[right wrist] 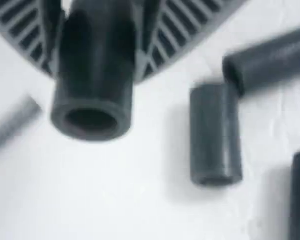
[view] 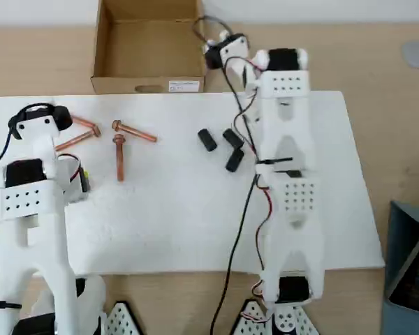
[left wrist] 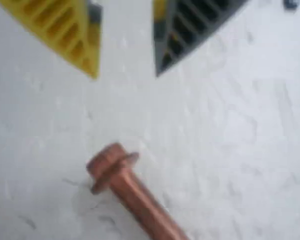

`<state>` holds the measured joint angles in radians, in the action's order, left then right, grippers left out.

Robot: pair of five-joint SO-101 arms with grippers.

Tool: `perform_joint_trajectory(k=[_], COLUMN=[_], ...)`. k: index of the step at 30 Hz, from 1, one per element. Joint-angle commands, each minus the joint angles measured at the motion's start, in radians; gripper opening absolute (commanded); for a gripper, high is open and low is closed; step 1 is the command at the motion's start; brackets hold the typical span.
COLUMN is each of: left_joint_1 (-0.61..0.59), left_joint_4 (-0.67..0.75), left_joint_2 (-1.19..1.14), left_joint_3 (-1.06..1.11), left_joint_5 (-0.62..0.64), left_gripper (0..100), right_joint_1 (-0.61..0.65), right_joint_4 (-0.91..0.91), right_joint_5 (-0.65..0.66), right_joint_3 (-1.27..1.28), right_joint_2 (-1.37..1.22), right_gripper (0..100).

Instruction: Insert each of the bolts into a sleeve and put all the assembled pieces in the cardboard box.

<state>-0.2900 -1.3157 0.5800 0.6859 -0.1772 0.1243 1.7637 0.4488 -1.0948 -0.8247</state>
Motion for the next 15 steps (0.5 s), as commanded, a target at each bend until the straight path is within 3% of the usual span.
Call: perform_joint_trajectory(k=[1,10,15], left_joint_1=[-0.008,0.0,0.012], left_joint_4=[-0.058,-0.13,-0.189], left_joint_2=[0.004,-0.002,-0.151], left_joint_3=[-0.135,-0.342,-0.488], left_joint_5=[0.002,0.046,0.064], left_gripper=[8,8,8], right_joint_1=[-0.031,-0.096,-0.156], right_joint_4=[0.026,0.025,0.023], right_joint_5=[-0.021,-0.075,-0.075], right_joint_3=[0.125,0.424,0.545], right_joint_2=[0.222,0.518,0.636], right_gripper=[1.0,1.0,1.0])
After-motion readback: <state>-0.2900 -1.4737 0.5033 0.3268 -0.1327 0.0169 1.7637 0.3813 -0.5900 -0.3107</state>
